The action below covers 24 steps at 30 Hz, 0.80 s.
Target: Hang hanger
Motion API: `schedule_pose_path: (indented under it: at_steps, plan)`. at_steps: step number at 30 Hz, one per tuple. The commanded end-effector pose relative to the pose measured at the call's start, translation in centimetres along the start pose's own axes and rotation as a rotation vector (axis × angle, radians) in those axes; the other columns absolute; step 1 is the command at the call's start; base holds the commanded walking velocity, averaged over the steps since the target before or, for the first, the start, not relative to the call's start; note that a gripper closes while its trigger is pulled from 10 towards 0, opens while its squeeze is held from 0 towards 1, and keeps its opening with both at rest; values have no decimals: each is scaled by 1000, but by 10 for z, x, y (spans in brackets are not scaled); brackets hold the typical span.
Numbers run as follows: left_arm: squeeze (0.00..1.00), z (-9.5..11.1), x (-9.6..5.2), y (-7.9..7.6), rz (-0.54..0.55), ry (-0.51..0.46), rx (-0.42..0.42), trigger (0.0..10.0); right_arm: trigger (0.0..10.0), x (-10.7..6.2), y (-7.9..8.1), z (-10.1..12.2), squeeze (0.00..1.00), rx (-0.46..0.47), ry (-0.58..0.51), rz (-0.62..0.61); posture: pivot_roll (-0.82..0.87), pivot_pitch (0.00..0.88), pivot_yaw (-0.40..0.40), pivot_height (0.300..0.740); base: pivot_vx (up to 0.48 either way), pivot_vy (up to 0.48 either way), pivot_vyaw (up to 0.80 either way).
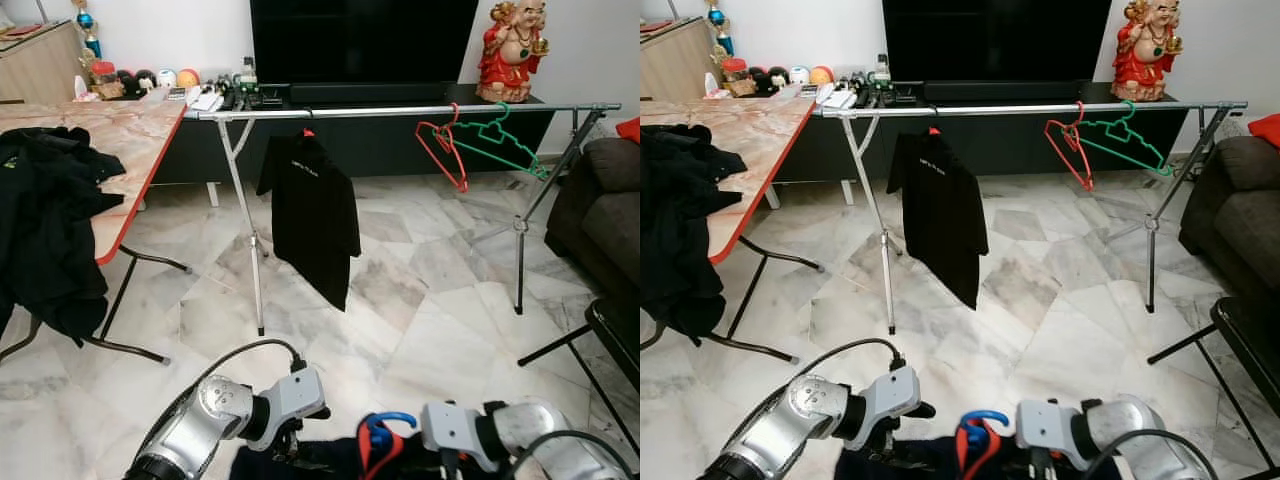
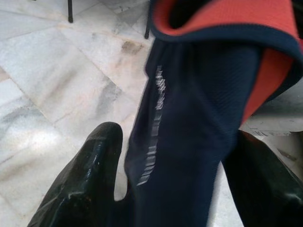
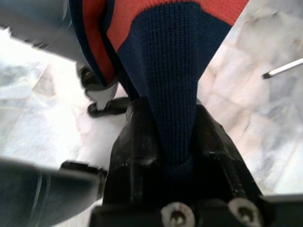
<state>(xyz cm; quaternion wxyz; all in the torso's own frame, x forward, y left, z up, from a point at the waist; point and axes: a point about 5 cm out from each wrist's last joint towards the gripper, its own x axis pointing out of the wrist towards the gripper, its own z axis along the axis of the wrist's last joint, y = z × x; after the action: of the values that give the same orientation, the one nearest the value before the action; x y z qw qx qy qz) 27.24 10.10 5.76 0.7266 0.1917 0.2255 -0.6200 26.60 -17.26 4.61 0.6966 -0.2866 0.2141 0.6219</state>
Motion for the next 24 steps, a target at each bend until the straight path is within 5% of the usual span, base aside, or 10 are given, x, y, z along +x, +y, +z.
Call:
schedule_pose_path:
  at_steps: [1, 3, 5, 6, 7, 24]
  plan:
    - [0, 3, 0, 0, -15, -3, 13, 10000, 0, -2, -7, 7, 0, -26, -29, -31, -29, 18, -16, 740, 0, 0, 0]
    - [0, 3, 1, 1, -16, -4, 14, 10000, 0, 0, -7, 8, 0, -26, -33, -33, -27, 22, -13, 740, 0, 0, 0]
    - [0, 4, 2, 1, -13, -6, 15, 8078, 0, 1, -7, 11, 0, -17, -55, -41, -32, 27, -10, 740, 0, 0, 0]
    - [0, 4, 2, 2, -7, -11, 13, 2196, 0, 1, -8, 11, 0, -17, -61, -44, -35, 28, -9, 740, 0, 0, 0]
    - [0, 5, 3, 2, -4, -15, 9, 0, 0, 1, -8, 12, 0, -15, -66, -49, -36, 30, -8, 740, 0, 0, 0]
    - [0, 6, 1, 6, 5, -33, -9, 0, 0, 0, -13, 14, 0, 3, -83, -100, -36, 45, 7, 740, 0, 0, 0]
